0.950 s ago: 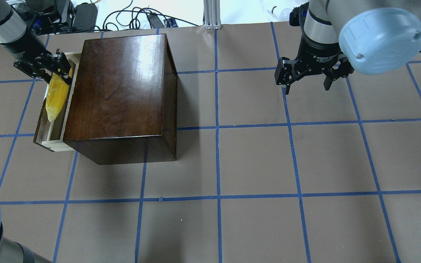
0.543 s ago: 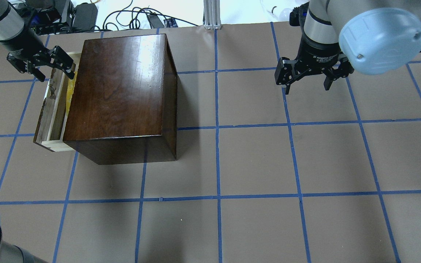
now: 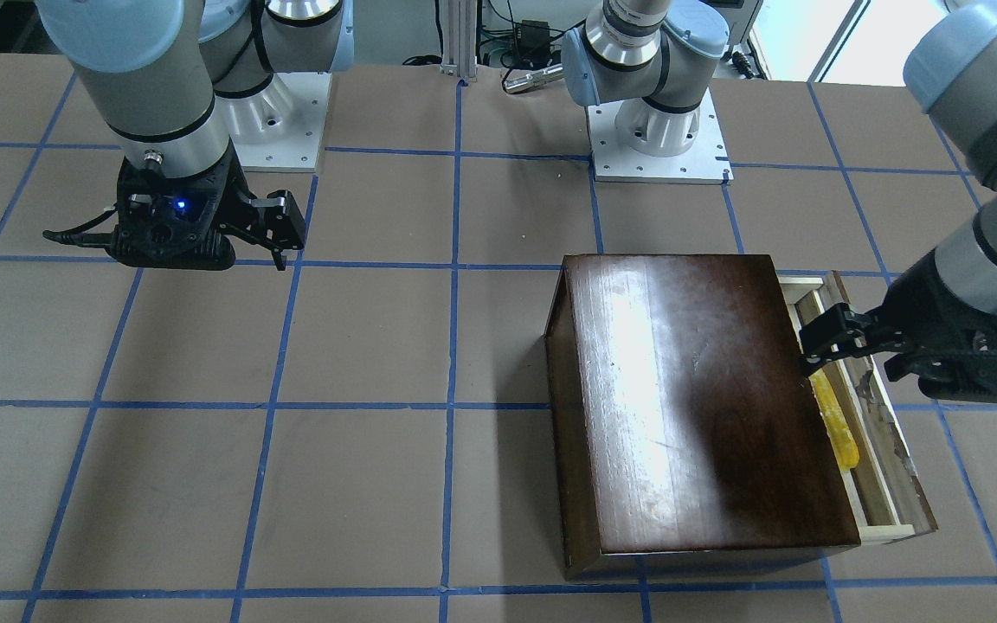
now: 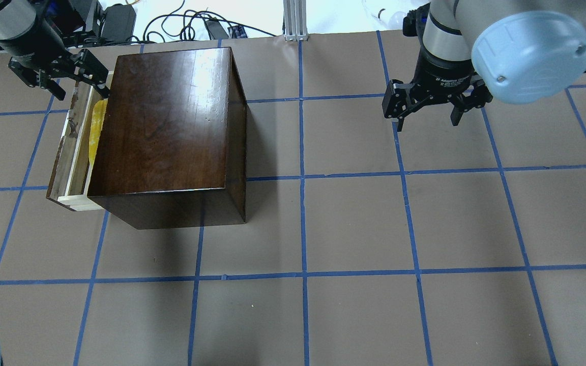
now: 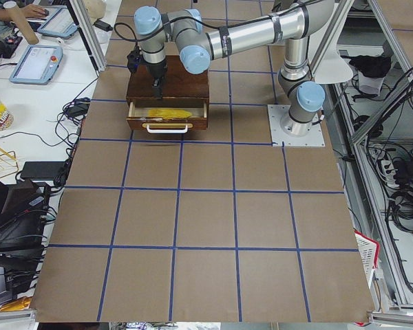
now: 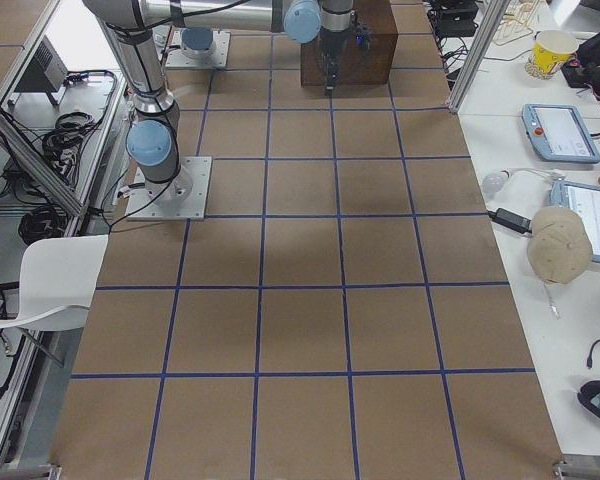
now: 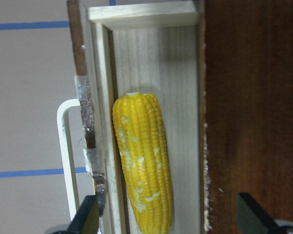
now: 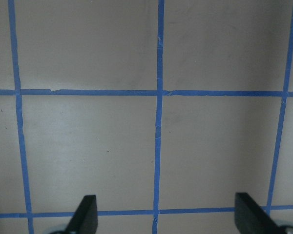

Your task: Open drawer and put corn inside

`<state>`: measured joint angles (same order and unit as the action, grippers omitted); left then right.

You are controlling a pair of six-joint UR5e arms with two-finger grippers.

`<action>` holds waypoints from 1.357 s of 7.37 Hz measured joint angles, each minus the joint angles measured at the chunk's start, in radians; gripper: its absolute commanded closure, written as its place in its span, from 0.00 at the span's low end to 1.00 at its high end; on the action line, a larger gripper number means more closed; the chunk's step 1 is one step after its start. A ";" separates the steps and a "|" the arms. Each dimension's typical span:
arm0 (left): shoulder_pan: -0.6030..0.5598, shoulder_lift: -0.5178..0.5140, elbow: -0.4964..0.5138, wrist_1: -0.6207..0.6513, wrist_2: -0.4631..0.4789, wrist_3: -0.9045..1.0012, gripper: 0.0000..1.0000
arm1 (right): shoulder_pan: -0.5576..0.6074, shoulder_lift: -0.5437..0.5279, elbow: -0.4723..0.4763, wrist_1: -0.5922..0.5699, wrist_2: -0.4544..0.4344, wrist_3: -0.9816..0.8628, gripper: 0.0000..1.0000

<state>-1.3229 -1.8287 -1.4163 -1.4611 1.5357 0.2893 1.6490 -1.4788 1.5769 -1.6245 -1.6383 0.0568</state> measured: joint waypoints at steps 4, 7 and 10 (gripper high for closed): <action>-0.204 0.086 -0.024 -0.035 0.008 -0.215 0.00 | 0.000 0.000 0.000 0.000 0.001 0.000 0.00; -0.271 0.162 -0.056 -0.083 0.009 -0.254 0.00 | 0.000 0.000 0.000 0.000 0.001 0.000 0.00; -0.275 0.230 -0.093 -0.098 0.034 -0.246 0.00 | 0.000 0.000 0.000 0.000 0.000 0.000 0.00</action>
<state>-1.5981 -1.5985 -1.5088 -1.5588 1.5697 0.0432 1.6490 -1.4787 1.5769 -1.6245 -1.6382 0.0567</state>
